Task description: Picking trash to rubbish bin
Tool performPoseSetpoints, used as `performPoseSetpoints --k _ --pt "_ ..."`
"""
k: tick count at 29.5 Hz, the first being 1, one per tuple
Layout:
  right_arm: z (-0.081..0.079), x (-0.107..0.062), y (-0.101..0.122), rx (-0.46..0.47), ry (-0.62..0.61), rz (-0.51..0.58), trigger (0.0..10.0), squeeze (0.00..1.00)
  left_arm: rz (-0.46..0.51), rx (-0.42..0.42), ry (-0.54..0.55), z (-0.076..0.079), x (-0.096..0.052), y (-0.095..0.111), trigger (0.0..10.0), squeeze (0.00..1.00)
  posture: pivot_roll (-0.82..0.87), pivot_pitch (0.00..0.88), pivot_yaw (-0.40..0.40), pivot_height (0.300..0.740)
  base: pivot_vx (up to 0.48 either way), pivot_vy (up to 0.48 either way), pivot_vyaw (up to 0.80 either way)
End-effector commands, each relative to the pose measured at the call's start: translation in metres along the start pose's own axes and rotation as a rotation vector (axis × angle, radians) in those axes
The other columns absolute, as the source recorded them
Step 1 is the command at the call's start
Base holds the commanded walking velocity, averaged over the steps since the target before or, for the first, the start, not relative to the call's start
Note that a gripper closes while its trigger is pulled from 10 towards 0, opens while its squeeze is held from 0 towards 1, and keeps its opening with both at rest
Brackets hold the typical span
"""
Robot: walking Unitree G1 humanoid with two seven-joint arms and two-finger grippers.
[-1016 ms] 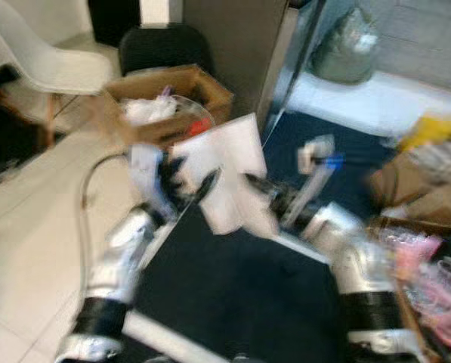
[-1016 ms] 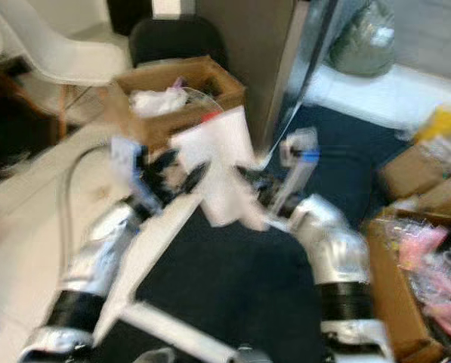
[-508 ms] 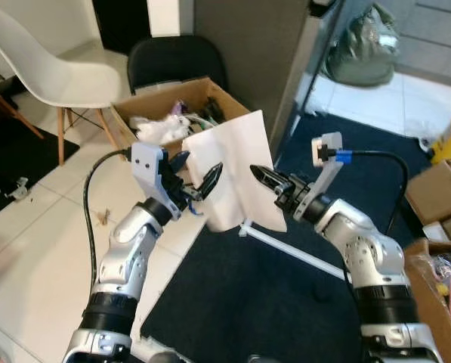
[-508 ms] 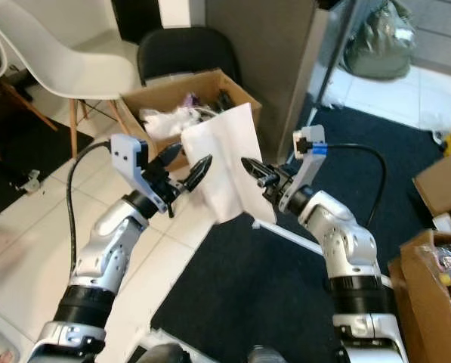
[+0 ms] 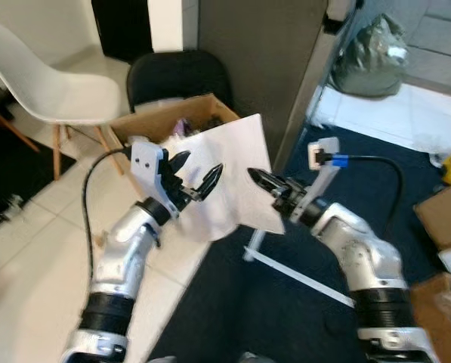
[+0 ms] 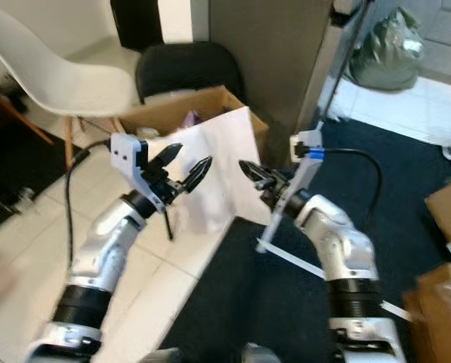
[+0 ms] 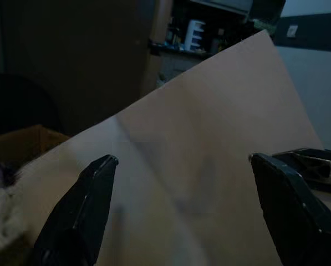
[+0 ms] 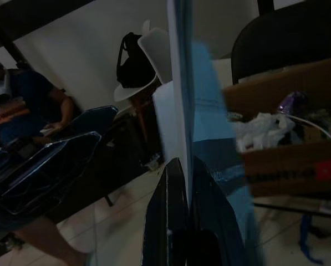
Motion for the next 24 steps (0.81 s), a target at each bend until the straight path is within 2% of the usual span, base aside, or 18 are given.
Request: performPoseSetpoints --k 1,20,23,24 --pt "-0.0038 0.0024 0.0006 -0.011 0.012 -0.003 10.0 0.00 -0.004 0.003 0.001 -0.0015 -0.0019 -0.0005 10.0 0.00 -0.06 0.000 -0.035 0.740 0.480 0.000 0.00" --pt "-0.0046 0.0023 0.0010 -0.019 0.012 -0.006 10.0 0.00 -0.003 0.006 0.003 -0.0017 -0.0023 -0.0005 10.0 0.00 -0.05 0.000 -0.034 0.740 0.480 0.000 0.00" --pt "-0.0061 0.0026 0.0007 -0.054 0.013 -0.019 10.0 0.00 -0.006 0.014 0.006 -0.0017 -0.0036 0.0000 10.0 0.00 -0.05 0.000 -0.029 0.740 0.480 0.000 0.00" --pt "-0.0077 0.0040 0.0012 -0.111 0.010 -0.040 10.0 0.00 -0.015 0.013 0.013 -0.0016 -0.0069 0.0001 10.0 0.00 -0.04 0.000 -0.026 0.740 0.480 0.000 0.00"
Point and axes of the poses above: a point about 5 cm out from each wrist's last joint towards the gripper, its own x axis pointing out of the wrist towards the gripper, its own y axis along the axis of the wrist's last joint, z = x × y, the point moved 5 cm from there along x, pointing out of the wrist towards the gripper, and after that the axes turned 14 degrees about x, right-handed, at the moved point
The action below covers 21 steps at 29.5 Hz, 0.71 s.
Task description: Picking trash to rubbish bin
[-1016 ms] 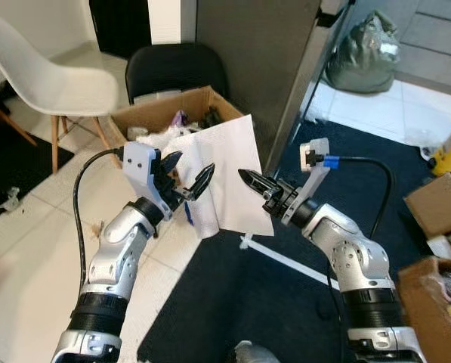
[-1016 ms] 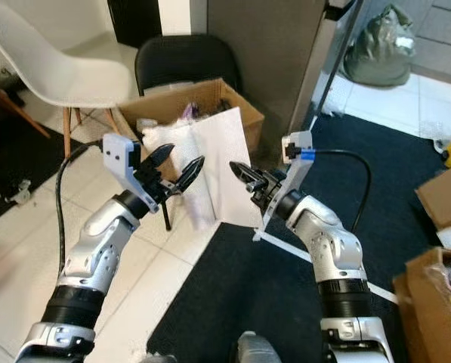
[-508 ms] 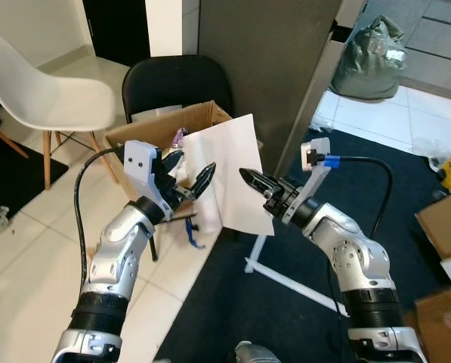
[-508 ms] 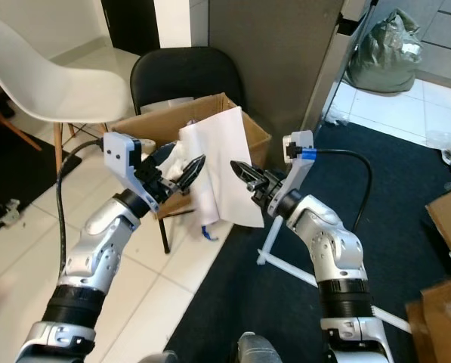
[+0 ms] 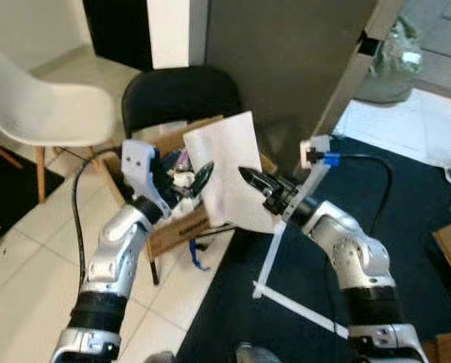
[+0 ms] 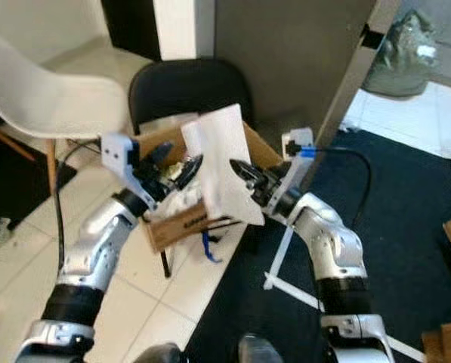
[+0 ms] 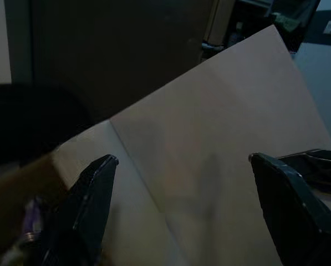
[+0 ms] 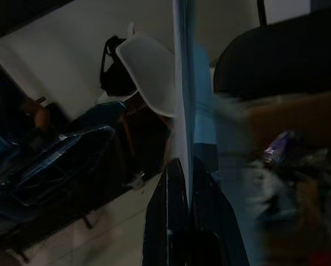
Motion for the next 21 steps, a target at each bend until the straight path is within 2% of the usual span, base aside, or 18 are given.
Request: performPoseSetpoints --k 1,3,5,6,7,9,11,12,13,15,16,21 --pt "-0.002 0.000 0.006 -0.091 -0.008 -0.013 10.0 0.00 -0.013 -0.002 0.000 0.003 -0.004 0.000 10.0 0.00 -0.04 0.000 -0.026 0.740 0.480 0.000 0.00" --pt "-0.002 0.002 0.009 -0.157 -0.015 -0.026 10.0 0.00 -0.020 -0.013 0.002 0.004 -0.009 0.000 10.0 0.00 -0.03 0.000 -0.027 0.740 0.480 0.000 0.00" --pt "-0.001 0.005 0.012 -0.174 -0.023 -0.028 10.0 0.00 -0.027 -0.019 0.005 0.004 -0.013 -0.001 10.0 0.00 -0.03 0.000 -0.028 0.740 0.480 0.000 0.00" --pt "0.000 0.009 0.015 -0.191 -0.027 -0.031 10.0 0.00 -0.035 -0.022 0.008 0.004 -0.017 -0.001 10.0 0.00 -0.02 0.000 -0.028 0.740 0.480 0.000 0.00" --pt "-0.004 0.015 0.018 -0.241 -0.003 -0.055 10.0 0.00 -0.077 -0.026 0.017 -0.001 -0.031 -0.004 10.0 0.00 -0.02 0.000 -0.029 0.740 0.450 0.000 0.00" --pt "-0.008 0.019 0.018 -0.288 0.023 -0.077 10.0 0.00 -0.128 -0.019 0.006 -0.004 -0.043 -0.009 10.0 0.00 -0.01 0.000 -0.036 0.740 0.426 0.000 0.00" --pt "-0.010 0.021 0.018 -0.309 0.034 -0.086 10.0 0.00 -0.153 -0.014 -0.004 -0.005 -0.049 -0.011 10.0 0.00 0.00 0.000 -0.039 0.740 0.401 0.000 0.00" --pt "-0.014 0.031 0.022 -0.351 0.049 -0.095 10.0 0.00 -0.248 0.028 -0.038 -0.009 -0.068 -0.019 10.0 0.00 0.02 0.000 -0.047 0.740 0.000 0.000 0.00" --pt "-0.016 0.037 0.025 -0.358 0.050 -0.090 10.0 0.00 -0.279 0.043 -0.048 -0.012 -0.076 -0.020 10.0 0.00 0.02 0.000 -0.047 0.740 0.000 0.000 0.00" --pt "-0.017 0.041 0.027 -0.361 0.051 -0.087 10.0 0.00 -0.297 0.051 -0.054 -0.014 -0.081 -0.021 10.0 0.00 0.02 0.000 -0.047 0.740 0.000 0.000 0.00" --pt "-0.022 0.052 0.029 -0.395 0.061 -0.087 10.0 0.00 -0.329 0.075 -0.035 -0.022 -0.091 -0.019 10.0 0.00 0.04 0.000 -0.051 0.740 0.000 0.000 0.00" --pt "-0.026 0.072 0.025 -0.482 0.038 -0.124 10.0 0.00 -0.368 0.092 0.009 -0.035 -0.103 -0.015 10.0 0.00 0.06 0.000 -0.053 0.740 0.000 0.000 0.00"
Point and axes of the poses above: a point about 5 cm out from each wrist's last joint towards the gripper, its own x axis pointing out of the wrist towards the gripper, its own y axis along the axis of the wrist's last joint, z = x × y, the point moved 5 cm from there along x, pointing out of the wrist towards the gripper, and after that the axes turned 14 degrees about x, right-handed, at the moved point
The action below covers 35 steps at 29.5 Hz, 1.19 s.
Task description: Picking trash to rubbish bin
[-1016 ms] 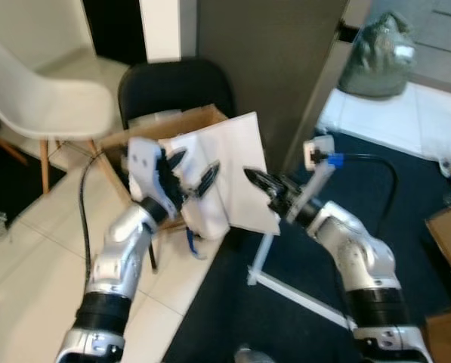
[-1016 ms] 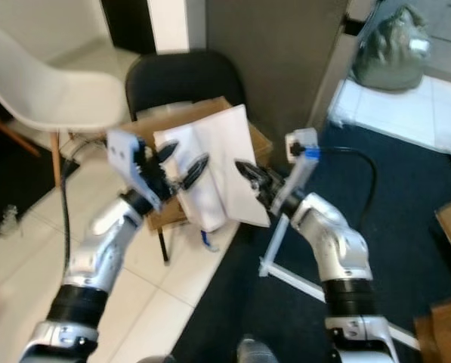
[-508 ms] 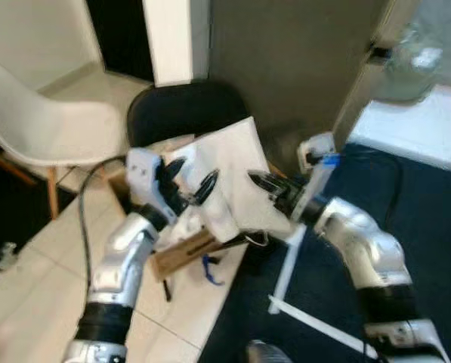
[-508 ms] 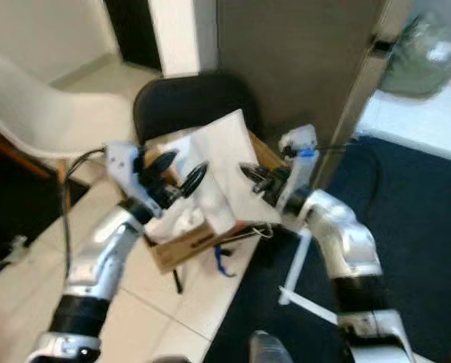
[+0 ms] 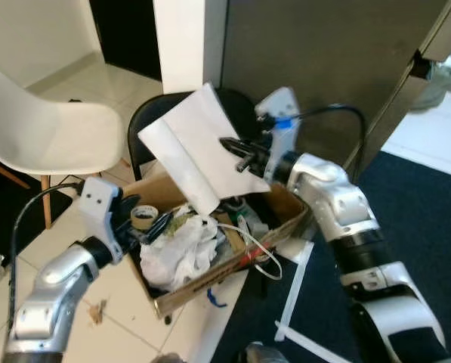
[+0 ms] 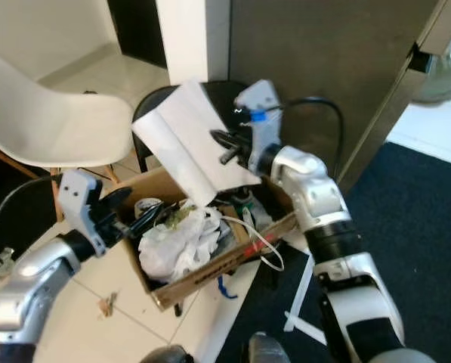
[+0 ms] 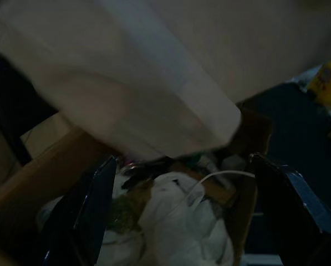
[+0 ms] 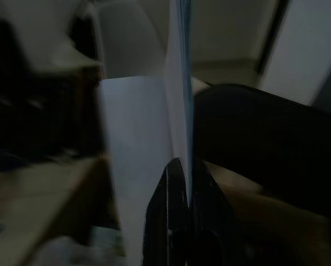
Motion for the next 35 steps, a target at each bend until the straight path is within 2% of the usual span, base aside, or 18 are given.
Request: performPoseSetpoints --k 1,3,4,6,7,11,14,19,26,27,28,29,35 --pt "0.001 0.007 -0.010 -0.057 -0.025 -0.051 10.0 0.00 -0.024 0.012 0.001 -0.002 -0.006 0.000 10.0 0.00 0.06 0.000 -0.055 0.740 0.000 0.000 0.00" --pt "0.002 0.010 -0.012 -0.080 -0.035 -0.072 10.0 0.00 -0.027 0.013 -0.001 -0.002 -0.007 0.001 10.0 0.00 0.06 0.000 -0.055 0.740 0.000 0.000 0.00" --pt "0.009 0.015 -0.022 -0.165 -0.083 -0.140 10.0 0.00 -0.044 0.009 -0.025 0.002 -0.009 0.002 10.0 0.00 0.07 0.000 -0.060 0.740 0.000 0.000 0.00" --pt "0.014 0.015 -0.026 -0.192 -0.108 -0.171 10.0 0.00 -0.057 0.009 -0.047 0.005 -0.010 0.002 10.0 0.00 0.07 0.000 -0.064 0.740 0.000 0.000 0.00" --pt "0.027 0.014 -0.035 -0.247 -0.163 -0.231 10.0 0.00 -0.070 0.013 -0.084 0.010 -0.014 0.003 10.0 0.00 0.07 0.000 -0.065 0.740 0.000 0.000 0.00" --pt "0.038 0.010 -0.040 -0.283 -0.209 -0.268 10.0 0.00 -0.071 0.012 -0.096 0.012 -0.016 0.005 10.0 0.00 0.07 0.000 -0.068 0.740 0.000 0.000 0.00" --pt "0.050 0.006 -0.046 -0.256 -0.261 -0.284 10.0 0.00 -0.082 0.019 -0.116 0.014 -0.018 0.006 10.0 0.00 0.07 0.000 -0.066 0.740 0.000 0.000 0.00" --pt "0.054 0.009 -0.043 -0.225 -0.283 -0.262 10.0 0.00 -0.094 0.020 -0.137 0.017 -0.019 0.007 10.0 0.00 0.07 0.000 -0.067 0.740 0.000 0.000 0.00" --pt "0.060 0.012 -0.035 -0.187 -0.339 -0.207 10.0 0.00 -0.160 0.025 -0.143 0.015 -0.029 -0.004 10.0 0.00 0.07 0.000 -0.070 0.740 0.000 0.000 0.00" --pt "0.061 0.012 -0.034 -0.172 -0.341 -0.197 10.0 0.11 -0.168 0.026 -0.138 0.013 -0.030 -0.006 10.0 0.00 0.07 0.000 -0.068 0.740 0.000 0.000 0.00" --pt "0.061 0.012 -0.034 -0.172 -0.341 -0.197 10.0 0.11 -0.168 0.026 -0.138 0.013 -0.030 -0.006 10.0 0.00 0.07 0.000 -0.068 0.740 0.000 0.000 0.00" --pt "0.063 0.012 -0.032 -0.136 -0.350 -0.173 10.0 0.99 -0.190 0.033 -0.127 0.009 -0.033 -0.009 10.0 0.00 0.07 0.000 -0.068 0.740 0.000 0.000 0.00" --pt "0.065 0.011 -0.029 -0.100 -0.357 -0.139 10.0 1.00 -0.208 0.054 -0.098 0.001 -0.035 -0.011 10.0 0.00 0.07 0.000 -0.066 0.740 0.000 0.000 0.00"
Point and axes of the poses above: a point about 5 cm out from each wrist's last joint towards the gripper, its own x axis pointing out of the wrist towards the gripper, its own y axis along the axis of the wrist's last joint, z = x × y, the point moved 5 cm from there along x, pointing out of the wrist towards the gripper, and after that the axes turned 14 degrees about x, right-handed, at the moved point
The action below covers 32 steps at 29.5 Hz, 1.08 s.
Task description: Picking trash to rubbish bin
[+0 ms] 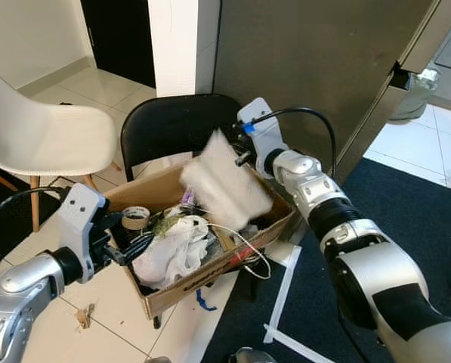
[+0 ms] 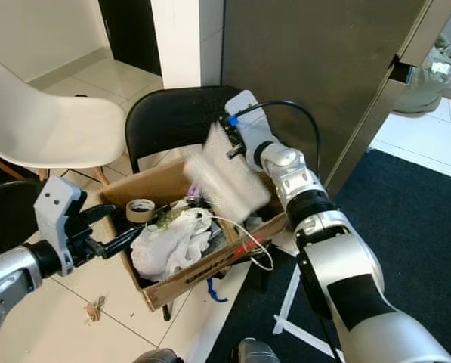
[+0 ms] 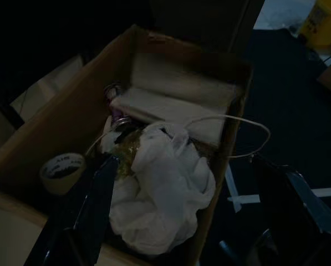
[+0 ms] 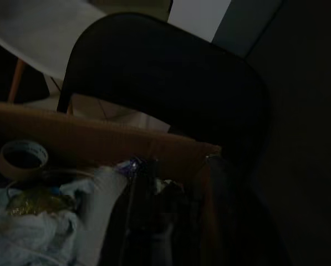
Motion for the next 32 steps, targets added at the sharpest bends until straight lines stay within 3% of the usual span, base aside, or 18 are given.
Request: performPoseSetpoints --k 1,9,10,11,12,15,18,22,27,29,30,32 --pt "0.003 0.000 0.003 0.034 -0.006 0.019 10.0 1.00 -0.033 0.019 0.015 -0.007 -0.004 -0.004 10.0 0.00 0.07 0.000 -0.066 0.740 0.000 0.000 0.00" --pt "0.003 -0.002 0.009 0.082 0.032 0.056 10.0 1.00 -0.015 0.034 0.028 -0.008 -0.001 0.001 10.0 0.00 0.07 0.000 -0.066 0.740 0.000 0.000 0.00" --pt "0.003 -0.003 0.012 0.100 0.055 0.071 10.0 0.68 0.008 0.037 0.037 -0.009 0.001 0.006 10.0 0.00 0.08 0.000 -0.068 0.740 0.000 0.000 0.00" --pt "0.002 -0.004 0.014 0.111 0.072 0.081 10.0 0.68 0.023 0.039 0.043 -0.009 0.002 0.009 10.0 0.00 0.08 0.000 -0.068 0.740 0.000 0.000 0.00" --pt "0.002 -0.007 0.017 0.129 0.107 0.104 10.0 0.00 0.065 0.033 0.066 -0.012 0.006 0.017 10.0 0.00 0.07 0.000 -0.066 0.740 0.000 0.000 0.00" --pt "0.002 -0.014 0.025 0.176 0.174 0.151 10.0 0.00 0.151 0.017 0.102 -0.015 0.015 0.034 10.0 0.00 0.06 0.000 -0.065 0.740 0.000 0.000 0.00" --pt "0.005 -0.032 0.031 0.217 0.253 0.216 10.0 0.00 0.298 -0.014 0.144 -0.014 0.036 0.064 10.0 0.00 0.03 0.000 -0.060 0.740 0.000 0.000 0.00" --pt "0.002 -0.047 0.024 0.226 0.275 0.237 10.0 0.00 0.387 -0.027 0.154 -0.010 0.053 0.084 10.0 0.00 0.01 0.000 -0.055 0.740 0.000 0.000 0.00" --pt "-0.005 -0.060 0.014 0.229 0.282 0.245 10.0 0.00 0.450 -0.048 0.128 -0.001 0.064 0.098 10.0 0.00 0.00 0.000 -0.053 0.740 0.000 0.000 0.00" --pt "-0.014 -0.070 0.009 0.272 0.252 0.287 10.0 0.00 0.492 -0.057 0.088 0.011 0.078 0.110 10.0 0.00 -0.01 0.000 -0.050 0.740 0.000 0.000 0.00" --pt "-0.014 -0.070 0.009 0.272 0.252 0.287 10.0 0.00 0.492 -0.057 0.088 0.011 0.078 0.110 10.0 0.00 -0.01 0.000 -0.050 0.740 0.000 0.000 0.00" --pt "-0.017 -0.072 0.004 0.342 0.211 0.319 10.0 0.00 0.496 -0.052 0.075 0.017 0.093 0.115 10.0 0.00 -0.02 0.000 -0.052 0.740 0.000 -0.330 0.00"
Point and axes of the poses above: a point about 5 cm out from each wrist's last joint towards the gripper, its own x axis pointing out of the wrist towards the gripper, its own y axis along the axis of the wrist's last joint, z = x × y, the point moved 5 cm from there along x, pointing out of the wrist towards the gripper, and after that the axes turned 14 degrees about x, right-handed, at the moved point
